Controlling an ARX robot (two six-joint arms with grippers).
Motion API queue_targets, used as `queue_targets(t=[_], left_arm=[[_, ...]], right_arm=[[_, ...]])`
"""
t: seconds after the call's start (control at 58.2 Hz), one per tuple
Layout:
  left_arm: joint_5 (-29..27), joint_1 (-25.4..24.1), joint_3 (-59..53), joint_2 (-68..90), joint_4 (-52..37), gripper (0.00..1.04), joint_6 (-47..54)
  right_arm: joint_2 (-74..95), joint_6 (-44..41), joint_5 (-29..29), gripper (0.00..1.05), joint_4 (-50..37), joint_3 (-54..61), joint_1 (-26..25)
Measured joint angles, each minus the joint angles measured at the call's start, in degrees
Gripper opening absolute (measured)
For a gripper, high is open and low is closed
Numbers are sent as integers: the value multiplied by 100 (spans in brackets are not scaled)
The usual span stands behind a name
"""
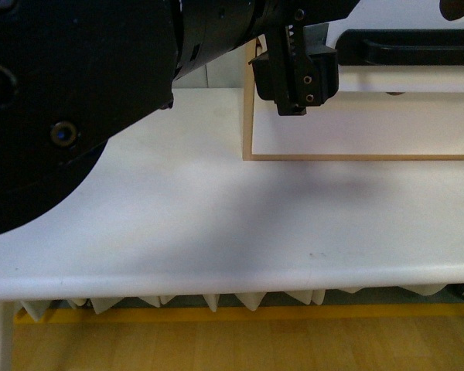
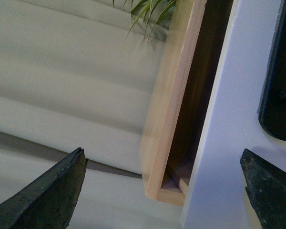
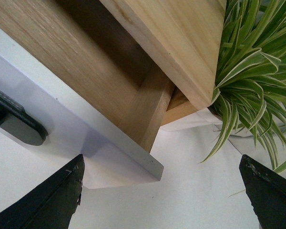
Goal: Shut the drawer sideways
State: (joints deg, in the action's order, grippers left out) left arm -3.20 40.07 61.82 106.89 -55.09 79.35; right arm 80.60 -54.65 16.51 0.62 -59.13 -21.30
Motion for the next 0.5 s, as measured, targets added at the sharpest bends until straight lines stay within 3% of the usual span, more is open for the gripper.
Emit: queue_targets(t=[0.498], left_arm=[[90,-173,1624,1040,612,98,170]], right_arm=[[1246,282,-404,95,-693,-953,262]])
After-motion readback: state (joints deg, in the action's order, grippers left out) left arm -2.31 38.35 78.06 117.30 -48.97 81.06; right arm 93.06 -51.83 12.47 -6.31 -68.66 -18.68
